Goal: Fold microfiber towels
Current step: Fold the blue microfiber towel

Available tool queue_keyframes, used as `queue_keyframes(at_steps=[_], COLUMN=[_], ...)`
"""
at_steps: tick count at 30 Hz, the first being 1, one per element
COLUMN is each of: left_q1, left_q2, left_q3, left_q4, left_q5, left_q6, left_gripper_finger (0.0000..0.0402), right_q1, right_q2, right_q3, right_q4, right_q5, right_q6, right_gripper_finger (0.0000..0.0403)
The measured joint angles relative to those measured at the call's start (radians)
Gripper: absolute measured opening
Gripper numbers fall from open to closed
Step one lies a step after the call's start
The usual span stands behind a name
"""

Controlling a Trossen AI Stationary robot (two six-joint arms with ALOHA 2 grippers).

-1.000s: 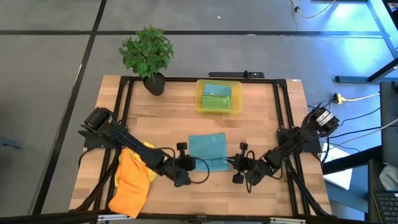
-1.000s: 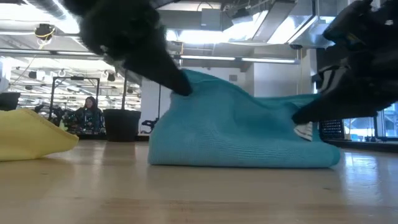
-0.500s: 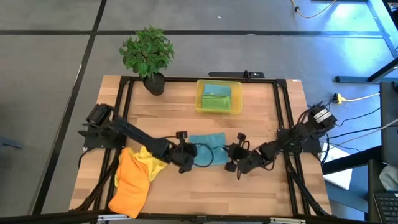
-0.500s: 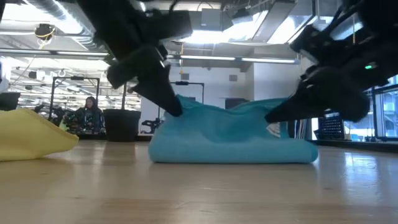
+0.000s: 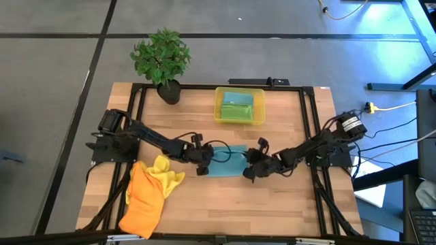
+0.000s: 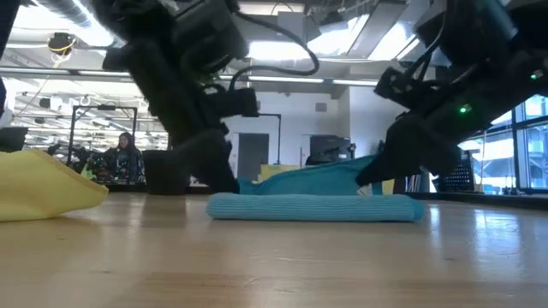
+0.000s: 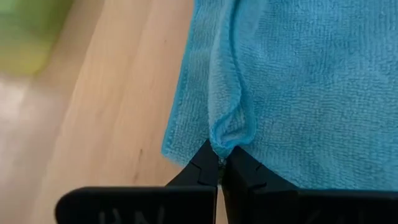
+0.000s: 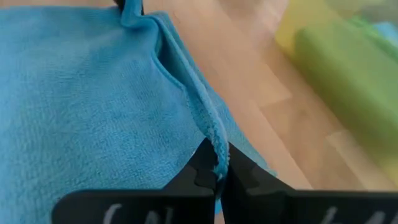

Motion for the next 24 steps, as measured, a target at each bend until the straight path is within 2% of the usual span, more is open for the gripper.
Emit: queue_keyframes(at_steps=[5,12,15,20,24], left_q1=[0.003,0.005,0.007,0.021,0.047], left_q2=[0.0,0.0,0.0,-0.006,-0.036], left_q3=[-0.062,-0.067,-0.056,-0.033,-0.024], left_q4=[0.115,0.127,0.12,0.102,0.05], left_q5=[-0.003,0.01,0.022,-0.003,-0.01], left_q6=[0.001,0.02,0.019,0.02,0.019], left_gripper_finger=[0.0,0.0004,0.0021,0.0061,0.0083], right_q1=[-0.042,-0.072,-0.073,-0.073,-0.082], right_q2=[0.005,0.005,0.007,-0.003,-0.005], right_q3=[0.0,0.0,0.0,0.0,0.0], right_q4=[-0.009,-0.029,-0.046,-0.061,-0.061], right_q5=[-0.038,-0.077,-0.116,-0.091,-0.154], right_q6=[-0.006,0.0,-0.04,-0.095,-0.14], right_gripper_finger=[0.0012,0.0017,0.0021,0.0024,0.0029])
